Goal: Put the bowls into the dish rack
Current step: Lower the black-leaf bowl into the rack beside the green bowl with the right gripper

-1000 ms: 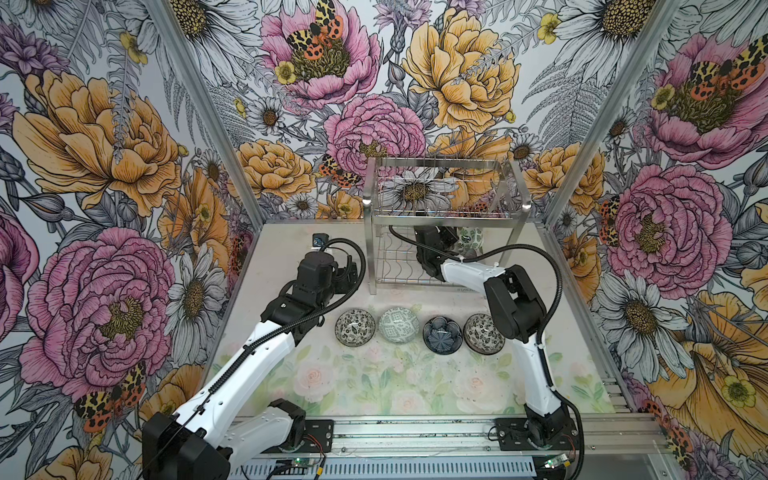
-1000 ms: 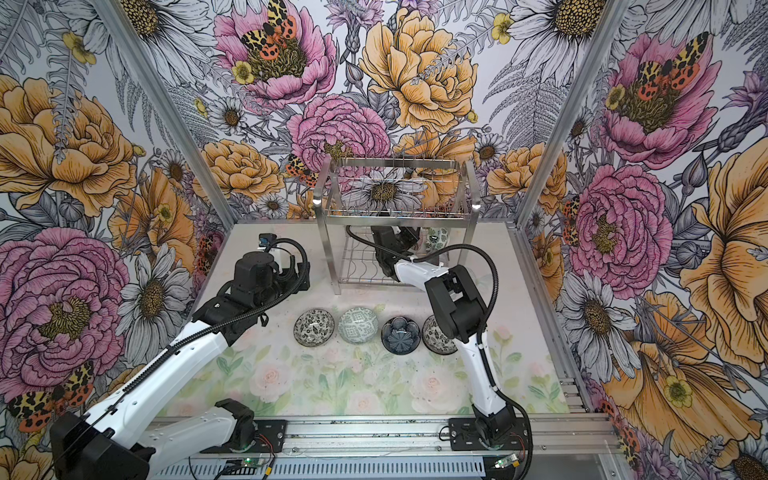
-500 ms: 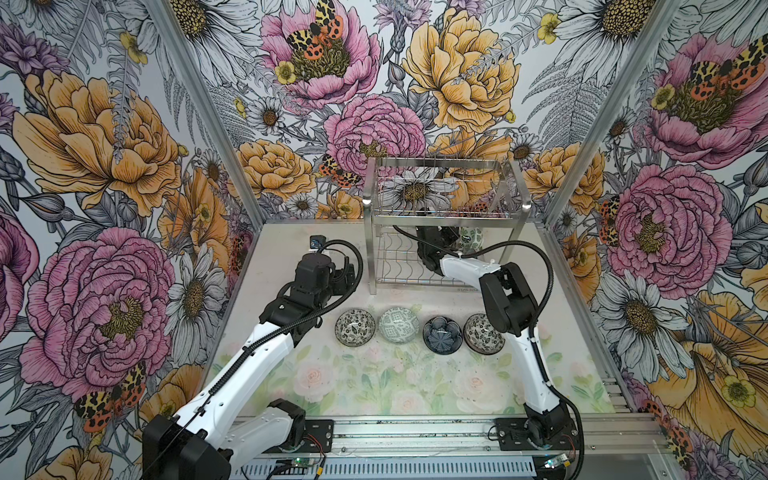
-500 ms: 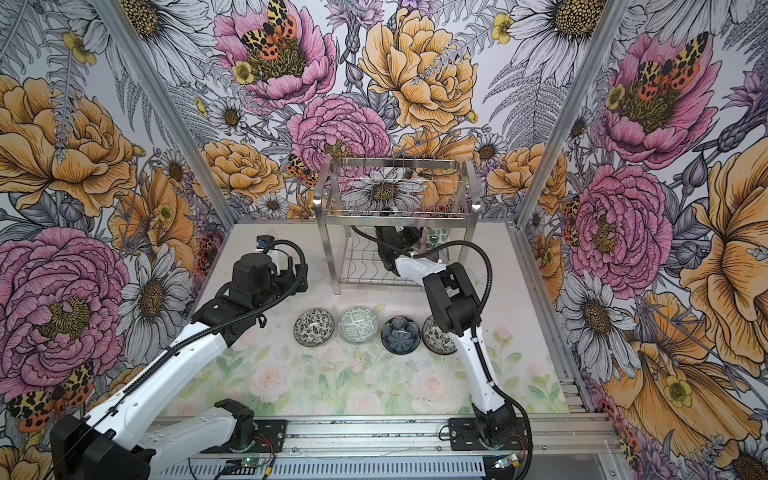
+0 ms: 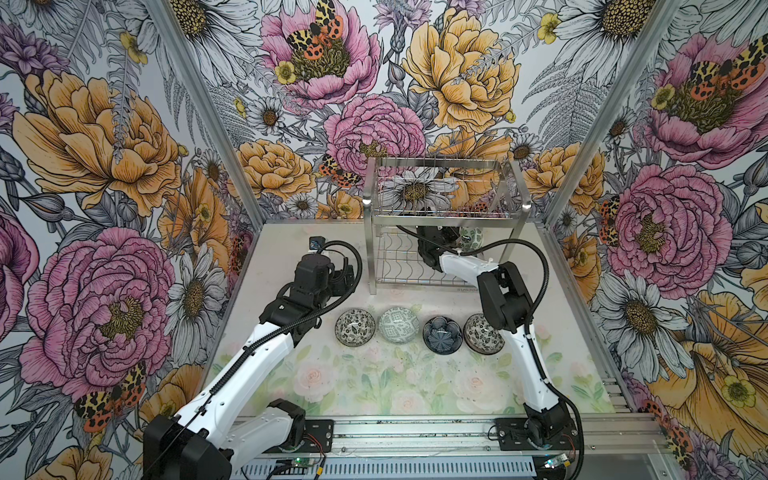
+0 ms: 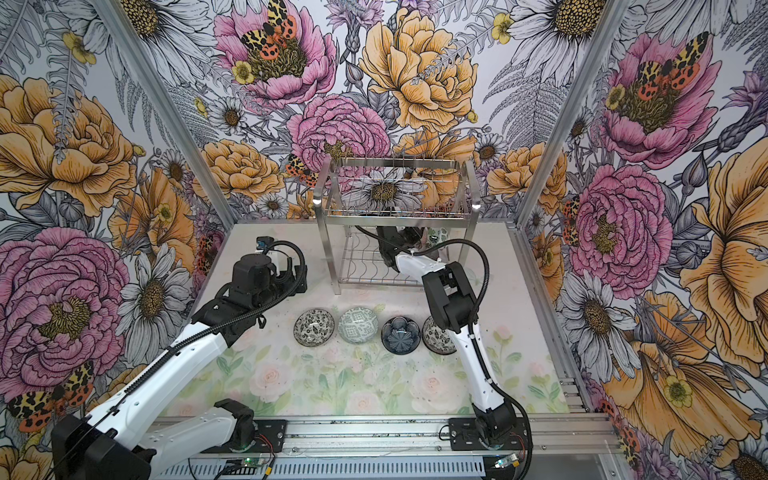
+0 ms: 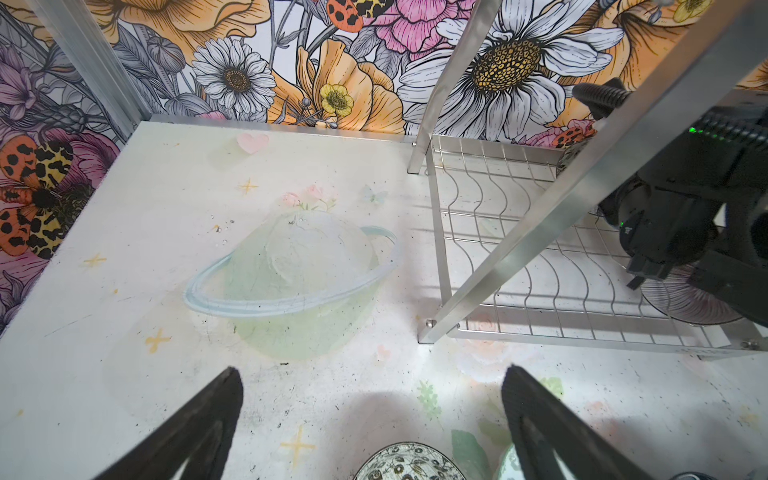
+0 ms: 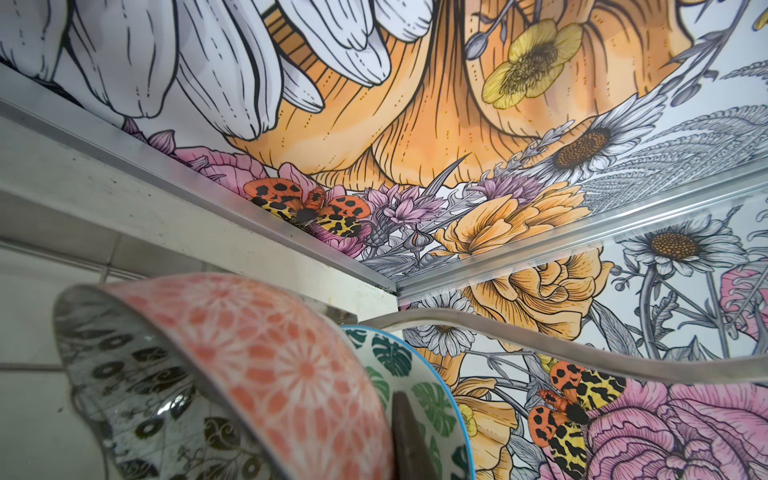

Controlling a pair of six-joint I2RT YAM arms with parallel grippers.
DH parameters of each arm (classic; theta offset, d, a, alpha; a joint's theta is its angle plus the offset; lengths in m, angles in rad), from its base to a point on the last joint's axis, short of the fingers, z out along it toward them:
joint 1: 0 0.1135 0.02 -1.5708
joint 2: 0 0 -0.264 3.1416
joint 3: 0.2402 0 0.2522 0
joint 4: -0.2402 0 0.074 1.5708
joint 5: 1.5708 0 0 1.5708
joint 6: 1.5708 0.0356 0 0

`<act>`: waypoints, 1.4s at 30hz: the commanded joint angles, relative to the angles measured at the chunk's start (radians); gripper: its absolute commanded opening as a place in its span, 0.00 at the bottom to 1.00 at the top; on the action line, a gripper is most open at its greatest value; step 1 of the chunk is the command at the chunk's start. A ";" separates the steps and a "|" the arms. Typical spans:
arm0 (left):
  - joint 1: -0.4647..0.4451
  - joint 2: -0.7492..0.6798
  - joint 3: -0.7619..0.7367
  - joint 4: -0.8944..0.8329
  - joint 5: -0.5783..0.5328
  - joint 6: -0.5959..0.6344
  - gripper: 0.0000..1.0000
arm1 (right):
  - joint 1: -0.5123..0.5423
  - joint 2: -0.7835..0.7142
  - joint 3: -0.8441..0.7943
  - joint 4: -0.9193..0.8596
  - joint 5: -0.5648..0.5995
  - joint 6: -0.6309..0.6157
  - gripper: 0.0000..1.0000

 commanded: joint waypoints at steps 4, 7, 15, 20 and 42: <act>0.010 0.007 -0.008 0.035 0.025 0.001 0.99 | 0.002 -0.035 0.005 -0.023 -0.041 0.073 0.00; 0.009 0.007 -0.008 0.034 0.025 0.000 0.99 | 0.003 -0.046 -0.002 -0.038 -0.055 0.096 0.04; 0.009 0.007 -0.008 0.034 0.027 -0.002 0.99 | 0.009 -0.068 -0.015 -0.058 -0.077 0.120 0.13; 0.009 0.007 -0.010 0.035 0.031 -0.003 0.99 | 0.016 -0.086 -0.033 -0.058 -0.087 0.129 0.18; 0.010 -0.021 -0.028 0.034 0.037 -0.011 0.99 | 0.026 -0.164 -0.099 -0.067 -0.137 0.163 0.36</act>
